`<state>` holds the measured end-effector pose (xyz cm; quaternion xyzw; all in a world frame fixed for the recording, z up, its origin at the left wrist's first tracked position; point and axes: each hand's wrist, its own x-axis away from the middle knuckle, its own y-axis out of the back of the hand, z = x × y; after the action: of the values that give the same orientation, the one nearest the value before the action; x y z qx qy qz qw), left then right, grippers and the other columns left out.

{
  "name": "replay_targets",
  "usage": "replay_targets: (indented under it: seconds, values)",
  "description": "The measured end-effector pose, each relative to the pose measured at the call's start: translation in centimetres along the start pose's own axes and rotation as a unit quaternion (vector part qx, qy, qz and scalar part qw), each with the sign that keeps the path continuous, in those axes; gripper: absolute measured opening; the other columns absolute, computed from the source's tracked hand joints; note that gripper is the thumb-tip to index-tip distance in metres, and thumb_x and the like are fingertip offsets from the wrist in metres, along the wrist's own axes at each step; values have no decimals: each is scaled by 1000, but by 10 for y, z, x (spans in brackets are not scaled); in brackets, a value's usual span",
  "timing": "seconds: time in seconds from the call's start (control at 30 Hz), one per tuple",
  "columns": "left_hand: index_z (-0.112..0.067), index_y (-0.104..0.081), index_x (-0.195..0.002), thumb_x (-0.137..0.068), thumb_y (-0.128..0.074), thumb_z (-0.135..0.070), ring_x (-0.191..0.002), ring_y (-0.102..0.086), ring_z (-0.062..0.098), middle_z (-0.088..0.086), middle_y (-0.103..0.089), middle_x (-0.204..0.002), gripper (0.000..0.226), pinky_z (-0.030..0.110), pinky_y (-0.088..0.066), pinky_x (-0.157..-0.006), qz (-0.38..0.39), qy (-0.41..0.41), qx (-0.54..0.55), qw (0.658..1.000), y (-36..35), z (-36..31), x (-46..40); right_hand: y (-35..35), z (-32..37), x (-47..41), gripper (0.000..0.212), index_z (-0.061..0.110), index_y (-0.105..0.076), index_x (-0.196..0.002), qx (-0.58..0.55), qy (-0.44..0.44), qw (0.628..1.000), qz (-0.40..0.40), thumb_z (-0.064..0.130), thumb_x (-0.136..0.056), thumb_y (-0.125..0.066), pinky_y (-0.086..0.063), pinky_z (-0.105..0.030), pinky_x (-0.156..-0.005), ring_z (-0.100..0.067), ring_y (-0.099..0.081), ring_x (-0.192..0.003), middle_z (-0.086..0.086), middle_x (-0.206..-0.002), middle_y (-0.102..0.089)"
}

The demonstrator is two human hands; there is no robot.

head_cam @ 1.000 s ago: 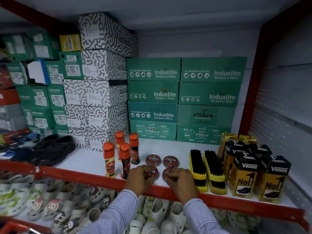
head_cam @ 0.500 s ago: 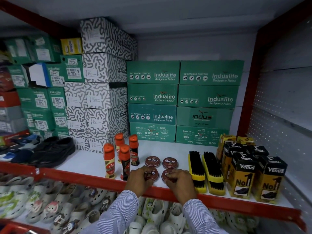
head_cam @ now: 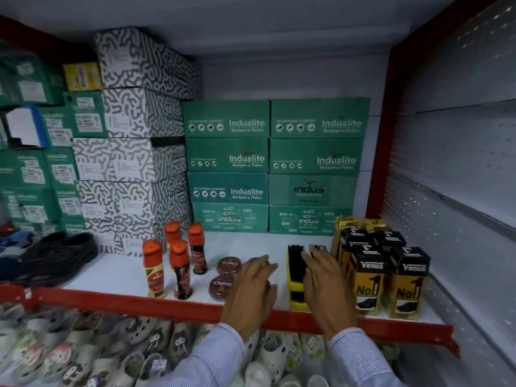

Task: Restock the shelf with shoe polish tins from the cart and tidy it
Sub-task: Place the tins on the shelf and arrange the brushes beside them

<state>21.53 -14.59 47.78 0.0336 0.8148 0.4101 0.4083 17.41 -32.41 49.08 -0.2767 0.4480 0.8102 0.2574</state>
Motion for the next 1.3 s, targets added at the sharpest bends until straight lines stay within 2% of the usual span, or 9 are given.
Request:
replay_targets:
  seconds: [0.17, 0.4, 0.73, 0.8, 0.87, 0.93, 1.07, 1.2, 1.3]
  values:
    - [-19, -35, -148, -89, -50, -2, -151, -13, 19, 2, -24, -161, 63, 29, -14, -121, 96, -33, 5, 995, -36, -32, -30, 13, -26, 3, 55, 11, -25, -151, 85, 1, 988, 125, 12, -98, -42, -15, -36, -123, -24, -5, -151, -8, -163, -13]
    - [-17, -35, -147, -91, -48, -1, -149, -21, 18, 4, -33, -158, 59, 30, -19, -123, 152, -22, -19, 988, -54, -33, -39, 10, -37, 1, 58, 11, -20, -152, 110, 0, 977, 185, 9, -98, -39, -18, -35, -123, -23, -12, -150, -6, -162, -21]
    - [-17, -26, -150, -90, -48, 2, -150, -18, 19, 4, -28, -160, 67, 37, -32, -119, 172, -26, -93, 980, -51, -40, -38, 15, -32, 2, 59, 8, -21, -151, 99, 30, 980, 168, 1, -96, -41, -14, -33, -123, -23, -11, -151, -8, -162, -21]
    - [-19, -23, -151, -85, -52, 1, -151, -17, 23, 3, -26, -161, 74, 44, -25, -121, 156, -45, -122, 979, -44, -46, -38, 31, -27, 3, 60, 10, -30, -149, 87, 58, 984, 144, -2, -92, -48, -21, -34, -122, -22, -22, -148, -7, -158, -31]
    - [-20, -19, -152, -84, -57, -5, -152, -11, 23, -2, -21, -162, 79, 48, -18, -123, 123, -62, -123, 983, -33, -61, -40, 53, -26, 9, 63, 12, -47, -140, 80, 108, 988, 73, -7, -81, -63, -40, -40, -113, -22, -43, -138, -6, -146, -51]
    - [-18, -20, -152, -82, -57, 0, -152, -10, 22, -2, -20, -162, 81, 46, -14, -125, 87, -88, -121, 985, -26, -81, -48, 79, -28, 14, 61, 13, -52, -136, 80, 126, 989, -5, -8, -79, -62, -45, -39, -109, -21, -48, -134, -4, -141, -56]
    - [-10, -29, -149, -79, -54, 12, -148, -24, 27, 9, -31, -158, 77, 45, -15, -124, 54, -156, -94, 982, -42, -122, -70, 117, -50, 0, 64, 11, -39, -144, 132, -11, 988, -81, -8, -85, -53, -27, -45, -119, -27, -27, -146, -5, -153, -38]
    - [-7, -25, -149, -83, -52, 13, -151, -15, 27, 11, -23, -161, 74, 38, 6, -119, 85, -181, -80, 977, -59, -144, -83, 123, -79, -7, 68, 8, -24, -150, 180, -113, 977, 3, 0, -90, -54, -12, -45, -123, -28, -10, -150, -10, -161, -23]
    - [-10, -14, -152, -81, -49, 13, -152, -9, 24, 9, -14, -163, 83, 34, 0, -123, 105, -170, -108, 974, -67, -142, -82, 121, -85, -6, 65, 8, -24, -150, 189, -112, 975, 27, 5, -92, -52, -12, -44, -124, -26, -12, -150, -9, -160, -24]
